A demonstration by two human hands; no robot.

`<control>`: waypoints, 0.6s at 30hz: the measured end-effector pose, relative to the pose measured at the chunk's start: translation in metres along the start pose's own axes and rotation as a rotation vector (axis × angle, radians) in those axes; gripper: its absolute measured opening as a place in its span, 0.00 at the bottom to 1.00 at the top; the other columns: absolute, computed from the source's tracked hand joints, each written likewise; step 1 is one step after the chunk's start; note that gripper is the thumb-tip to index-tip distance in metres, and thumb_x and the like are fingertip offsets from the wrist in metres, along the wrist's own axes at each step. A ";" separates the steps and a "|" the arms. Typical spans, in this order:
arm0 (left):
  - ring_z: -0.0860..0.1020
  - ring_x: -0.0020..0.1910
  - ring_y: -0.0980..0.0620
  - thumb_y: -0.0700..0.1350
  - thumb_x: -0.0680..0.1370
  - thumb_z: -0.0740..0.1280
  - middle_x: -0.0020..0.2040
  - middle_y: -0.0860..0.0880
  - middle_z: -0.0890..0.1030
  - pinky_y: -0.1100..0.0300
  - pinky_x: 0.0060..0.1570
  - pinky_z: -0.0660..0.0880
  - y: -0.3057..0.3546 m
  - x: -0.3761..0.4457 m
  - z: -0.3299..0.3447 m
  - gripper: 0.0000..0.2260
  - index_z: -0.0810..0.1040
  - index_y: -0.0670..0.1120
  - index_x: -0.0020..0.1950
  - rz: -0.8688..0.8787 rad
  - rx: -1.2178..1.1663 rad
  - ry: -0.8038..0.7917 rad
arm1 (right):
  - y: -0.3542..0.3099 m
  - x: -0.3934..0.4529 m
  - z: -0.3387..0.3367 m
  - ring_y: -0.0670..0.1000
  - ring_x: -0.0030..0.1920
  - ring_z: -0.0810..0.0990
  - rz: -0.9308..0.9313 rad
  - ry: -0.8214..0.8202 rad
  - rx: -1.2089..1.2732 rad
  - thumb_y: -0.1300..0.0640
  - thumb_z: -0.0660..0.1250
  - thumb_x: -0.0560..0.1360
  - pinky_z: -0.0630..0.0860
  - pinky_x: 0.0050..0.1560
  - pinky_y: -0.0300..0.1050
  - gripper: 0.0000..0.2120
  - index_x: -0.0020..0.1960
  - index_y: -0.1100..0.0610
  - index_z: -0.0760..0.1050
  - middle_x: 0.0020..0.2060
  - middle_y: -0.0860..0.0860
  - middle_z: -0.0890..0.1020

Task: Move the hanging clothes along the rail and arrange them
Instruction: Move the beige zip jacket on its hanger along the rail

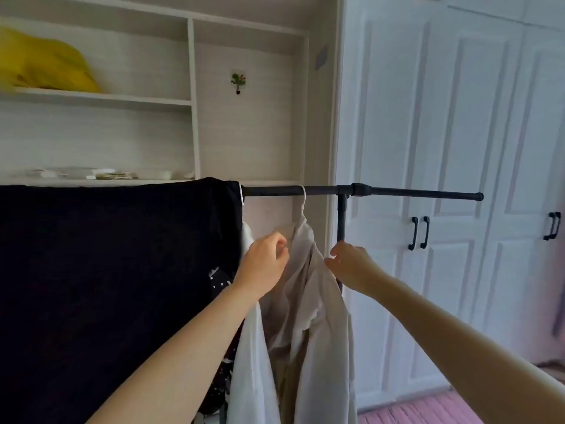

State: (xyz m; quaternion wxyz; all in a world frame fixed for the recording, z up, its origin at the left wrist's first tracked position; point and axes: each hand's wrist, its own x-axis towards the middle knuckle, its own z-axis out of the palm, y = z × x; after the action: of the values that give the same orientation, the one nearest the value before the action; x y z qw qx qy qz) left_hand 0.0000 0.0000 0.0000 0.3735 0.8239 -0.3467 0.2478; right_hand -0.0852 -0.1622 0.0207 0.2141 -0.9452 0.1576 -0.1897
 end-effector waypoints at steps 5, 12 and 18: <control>0.77 0.56 0.48 0.47 0.79 0.62 0.56 0.47 0.80 0.61 0.51 0.71 -0.002 0.043 0.027 0.11 0.76 0.44 0.58 -0.142 -0.047 0.018 | 0.002 0.027 0.004 0.53 0.37 0.77 0.041 -0.142 0.099 0.53 0.61 0.78 0.75 0.38 0.42 0.15 0.49 0.63 0.80 0.40 0.56 0.79; 0.73 0.64 0.49 0.51 0.80 0.62 0.65 0.47 0.76 0.64 0.54 0.66 -0.010 0.090 0.053 0.19 0.71 0.45 0.69 -0.272 -0.154 -0.044 | 0.004 0.044 0.005 0.51 0.41 0.78 0.145 -0.383 0.338 0.62 0.63 0.77 0.77 0.31 0.37 0.10 0.57 0.61 0.77 0.42 0.53 0.77; 0.77 0.47 0.49 0.46 0.80 0.61 0.42 0.50 0.78 0.60 0.44 0.69 -0.008 0.113 0.064 0.08 0.77 0.44 0.49 -0.263 -0.191 -0.083 | 0.011 0.057 0.005 0.54 0.45 0.81 0.116 -0.325 0.386 0.65 0.62 0.77 0.82 0.43 0.44 0.09 0.53 0.62 0.79 0.44 0.56 0.79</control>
State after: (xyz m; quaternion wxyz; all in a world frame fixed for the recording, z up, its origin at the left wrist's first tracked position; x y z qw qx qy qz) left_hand 0.0872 -0.0905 0.0333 0.4648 0.8325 -0.2729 0.1282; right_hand -0.0353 -0.1913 0.0276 0.4234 -0.8943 0.1360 -0.0493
